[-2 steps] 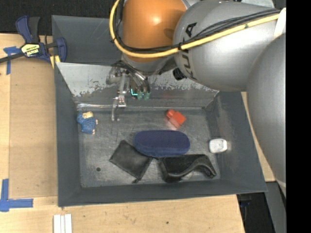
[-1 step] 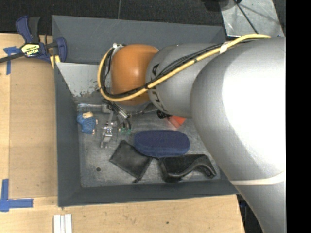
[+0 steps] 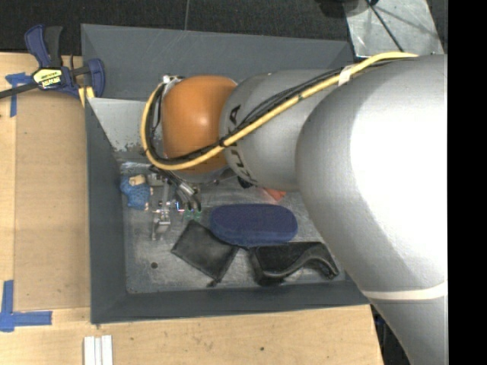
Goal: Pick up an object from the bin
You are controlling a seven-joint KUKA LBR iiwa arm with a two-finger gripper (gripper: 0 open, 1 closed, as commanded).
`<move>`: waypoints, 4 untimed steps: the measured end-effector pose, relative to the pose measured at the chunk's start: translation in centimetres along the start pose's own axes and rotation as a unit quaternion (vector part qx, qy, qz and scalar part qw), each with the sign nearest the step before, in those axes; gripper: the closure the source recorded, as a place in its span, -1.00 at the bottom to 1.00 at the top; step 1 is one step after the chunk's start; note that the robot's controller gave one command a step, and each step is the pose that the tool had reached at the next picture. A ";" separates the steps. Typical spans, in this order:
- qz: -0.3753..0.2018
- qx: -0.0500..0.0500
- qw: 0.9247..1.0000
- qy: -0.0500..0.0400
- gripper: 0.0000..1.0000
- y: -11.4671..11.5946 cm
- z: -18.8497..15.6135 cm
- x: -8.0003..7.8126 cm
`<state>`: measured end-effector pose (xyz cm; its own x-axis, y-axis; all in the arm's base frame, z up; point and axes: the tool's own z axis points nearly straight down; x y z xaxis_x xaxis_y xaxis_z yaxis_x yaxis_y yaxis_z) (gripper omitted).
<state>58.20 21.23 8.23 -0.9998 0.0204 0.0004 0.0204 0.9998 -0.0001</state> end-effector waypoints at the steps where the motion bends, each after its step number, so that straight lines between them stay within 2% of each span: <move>1: -0.102 0.000 0.995 -0.001 -1.00 -3.8 -2.4 2.7; 2: -0.126 -0.004 0.992 -0.006 -1.00 -12.7 0.8 3.4; 3: -0.127 -0.002 0.992 -0.012 1.00 -12.5 0.5 3.0; 4: -0.112 0.000 0.994 -0.006 1.00 -12.7 -12.1 0.6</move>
Offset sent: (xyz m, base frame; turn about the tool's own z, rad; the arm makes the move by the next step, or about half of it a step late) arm -0.0285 -0.0362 0.0233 -0.2066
